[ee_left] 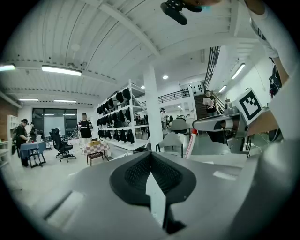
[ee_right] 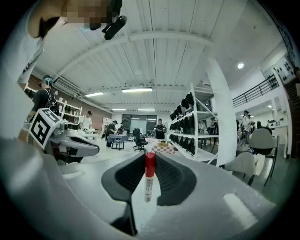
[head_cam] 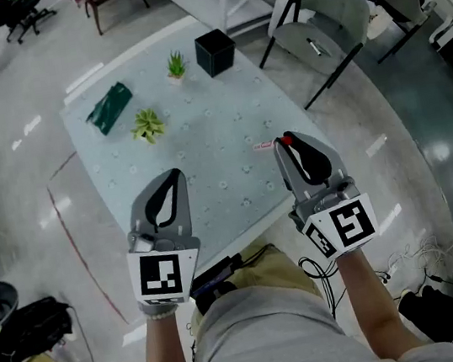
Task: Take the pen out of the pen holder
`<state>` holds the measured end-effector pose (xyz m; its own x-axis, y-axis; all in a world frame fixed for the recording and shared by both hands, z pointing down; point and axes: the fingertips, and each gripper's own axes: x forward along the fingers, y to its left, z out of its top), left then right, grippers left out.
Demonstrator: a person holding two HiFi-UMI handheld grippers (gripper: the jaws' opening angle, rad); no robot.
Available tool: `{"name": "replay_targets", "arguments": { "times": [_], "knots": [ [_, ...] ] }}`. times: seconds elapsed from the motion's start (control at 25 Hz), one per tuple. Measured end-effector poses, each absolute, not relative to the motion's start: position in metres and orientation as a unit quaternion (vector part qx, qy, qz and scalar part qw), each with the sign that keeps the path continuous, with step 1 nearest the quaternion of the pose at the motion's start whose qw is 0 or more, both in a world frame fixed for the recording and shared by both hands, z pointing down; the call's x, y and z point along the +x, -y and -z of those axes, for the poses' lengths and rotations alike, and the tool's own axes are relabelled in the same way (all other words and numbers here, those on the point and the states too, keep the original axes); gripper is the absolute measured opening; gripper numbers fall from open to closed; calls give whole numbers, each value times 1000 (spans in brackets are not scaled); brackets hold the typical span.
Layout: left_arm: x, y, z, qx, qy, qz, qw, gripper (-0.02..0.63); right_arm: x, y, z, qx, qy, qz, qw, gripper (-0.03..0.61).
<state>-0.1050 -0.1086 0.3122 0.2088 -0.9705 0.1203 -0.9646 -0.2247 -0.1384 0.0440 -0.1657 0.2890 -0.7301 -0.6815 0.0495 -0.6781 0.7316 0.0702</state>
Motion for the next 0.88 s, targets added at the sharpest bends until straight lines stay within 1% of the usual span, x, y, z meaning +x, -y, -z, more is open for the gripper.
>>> {"name": "replay_targets", "arguments": {
  "times": [0.28, 0.88],
  "knots": [
    [-107, 91, -318, -780, -619, 94, 7, 3, 50, 143, -295, 360, 932, 23, 33, 61],
    [-114, 85, -314, -779, -620, 95, 17, 3, 48, 129, -308, 357, 933, 16, 45, 61]
  ]
}}
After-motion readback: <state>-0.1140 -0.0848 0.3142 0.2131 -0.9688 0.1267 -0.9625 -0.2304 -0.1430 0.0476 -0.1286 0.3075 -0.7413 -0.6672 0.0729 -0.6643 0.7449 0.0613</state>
